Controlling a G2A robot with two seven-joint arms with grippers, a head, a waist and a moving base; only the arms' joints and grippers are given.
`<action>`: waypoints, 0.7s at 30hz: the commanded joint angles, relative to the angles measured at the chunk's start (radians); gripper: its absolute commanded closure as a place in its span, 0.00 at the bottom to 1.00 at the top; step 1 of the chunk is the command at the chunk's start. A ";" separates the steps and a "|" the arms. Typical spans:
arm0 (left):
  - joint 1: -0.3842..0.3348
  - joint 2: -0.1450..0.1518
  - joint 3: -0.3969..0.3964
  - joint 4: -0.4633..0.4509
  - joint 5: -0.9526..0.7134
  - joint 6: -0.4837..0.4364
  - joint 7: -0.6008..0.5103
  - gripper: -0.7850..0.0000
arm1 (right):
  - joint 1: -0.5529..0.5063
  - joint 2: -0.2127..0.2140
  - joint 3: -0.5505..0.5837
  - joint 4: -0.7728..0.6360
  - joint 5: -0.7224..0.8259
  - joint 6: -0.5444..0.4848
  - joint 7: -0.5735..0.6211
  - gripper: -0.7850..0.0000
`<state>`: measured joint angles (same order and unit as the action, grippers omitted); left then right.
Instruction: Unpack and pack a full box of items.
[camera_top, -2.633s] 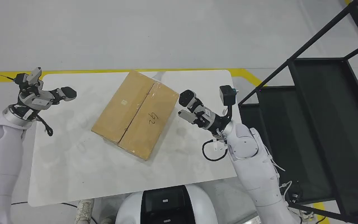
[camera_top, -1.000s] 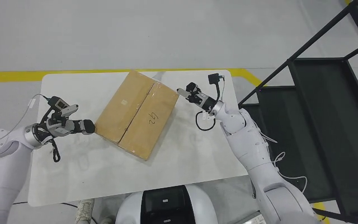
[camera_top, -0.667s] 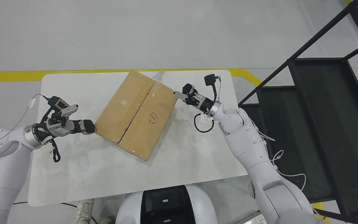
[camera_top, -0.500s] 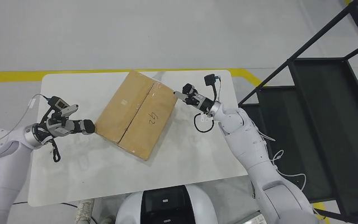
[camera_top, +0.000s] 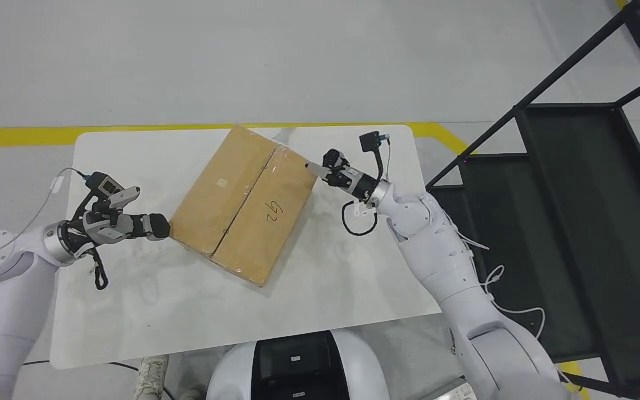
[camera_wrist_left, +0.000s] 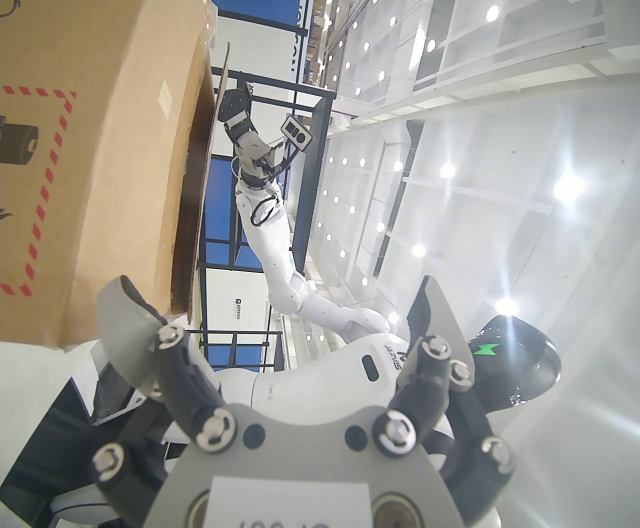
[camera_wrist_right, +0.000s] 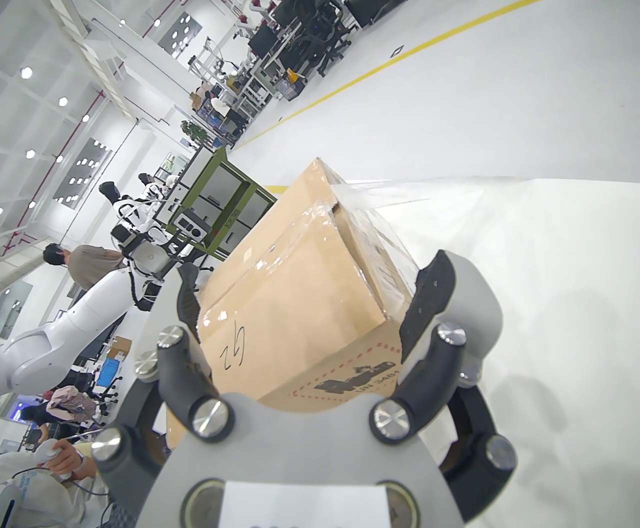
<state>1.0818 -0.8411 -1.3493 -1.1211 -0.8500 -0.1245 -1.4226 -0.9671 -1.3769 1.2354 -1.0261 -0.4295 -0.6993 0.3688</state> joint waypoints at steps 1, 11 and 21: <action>0.000 0.000 0.000 0.000 0.000 0.000 0.000 0.00 | 0.020 -0.003 -0.011 0.027 -0.005 0.009 -0.012 0.00; 0.000 0.000 0.000 0.000 0.000 0.000 0.000 0.00 | 0.115 -0.026 -0.093 0.161 -0.022 -0.035 -0.043 0.00; 0.000 0.000 0.000 0.000 0.000 0.000 0.000 0.00 | 0.113 -0.022 -0.113 0.169 -0.081 -0.047 -0.045 0.00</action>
<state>1.0818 -0.8411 -1.3493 -1.1211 -0.8500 -0.1245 -1.4226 -0.8503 -1.3997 1.1224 -0.8514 -0.5035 -0.7488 0.3248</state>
